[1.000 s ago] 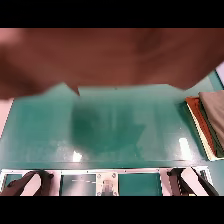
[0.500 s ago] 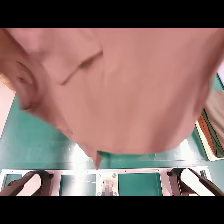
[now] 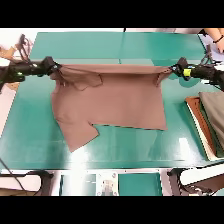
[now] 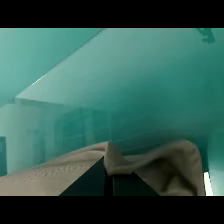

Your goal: Fold the shirts.

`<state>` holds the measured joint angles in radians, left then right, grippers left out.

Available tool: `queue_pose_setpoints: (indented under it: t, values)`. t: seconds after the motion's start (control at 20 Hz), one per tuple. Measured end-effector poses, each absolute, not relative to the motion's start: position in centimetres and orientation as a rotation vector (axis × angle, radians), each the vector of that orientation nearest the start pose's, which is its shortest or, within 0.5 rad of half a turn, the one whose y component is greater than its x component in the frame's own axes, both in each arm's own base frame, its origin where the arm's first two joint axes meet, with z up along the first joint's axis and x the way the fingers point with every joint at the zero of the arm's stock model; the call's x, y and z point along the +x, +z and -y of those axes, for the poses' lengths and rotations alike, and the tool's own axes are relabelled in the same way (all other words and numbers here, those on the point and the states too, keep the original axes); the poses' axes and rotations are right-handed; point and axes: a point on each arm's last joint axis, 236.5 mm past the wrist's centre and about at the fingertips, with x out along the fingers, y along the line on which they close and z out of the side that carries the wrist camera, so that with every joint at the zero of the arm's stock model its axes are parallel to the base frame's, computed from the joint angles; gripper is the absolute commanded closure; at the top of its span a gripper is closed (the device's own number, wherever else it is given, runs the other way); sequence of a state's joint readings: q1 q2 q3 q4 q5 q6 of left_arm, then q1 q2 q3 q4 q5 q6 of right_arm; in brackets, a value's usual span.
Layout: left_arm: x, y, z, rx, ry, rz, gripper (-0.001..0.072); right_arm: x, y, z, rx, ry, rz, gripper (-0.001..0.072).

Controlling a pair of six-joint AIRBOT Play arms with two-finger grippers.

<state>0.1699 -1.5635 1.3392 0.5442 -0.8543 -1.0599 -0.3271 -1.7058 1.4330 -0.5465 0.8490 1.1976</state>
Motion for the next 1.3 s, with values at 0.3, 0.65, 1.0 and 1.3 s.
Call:
queue_pose_setpoints:
  t: [0.3, 0.65, 1.0, 1.3]
  values:
    - [56.0, 2.7, 4.4, -0.598, -0.312, -0.783, 0.0682, 57.9, 0.7, 3.3, 0.773, 0.218, -0.826, 0.0699]
    - [51.8, -2.0, 3.4, -0.384, -0.355, -1.006, 0.0682, 51.3, -4.1, 2.0, 0.575, 0.291, -1.172, 0.0699]
    - [48.1, -4.3, 2.7, -0.269, -0.386, -1.175, 0.0682, 46.4, -6.6, 0.4, 0.420, 0.307, -1.423, 0.0698]
    - [46.9, -4.9, 2.9, -0.271, -0.397, -1.233, 0.0585, 45.4, -7.4, 0.3, 0.355, 0.261, -1.488, 0.0395]
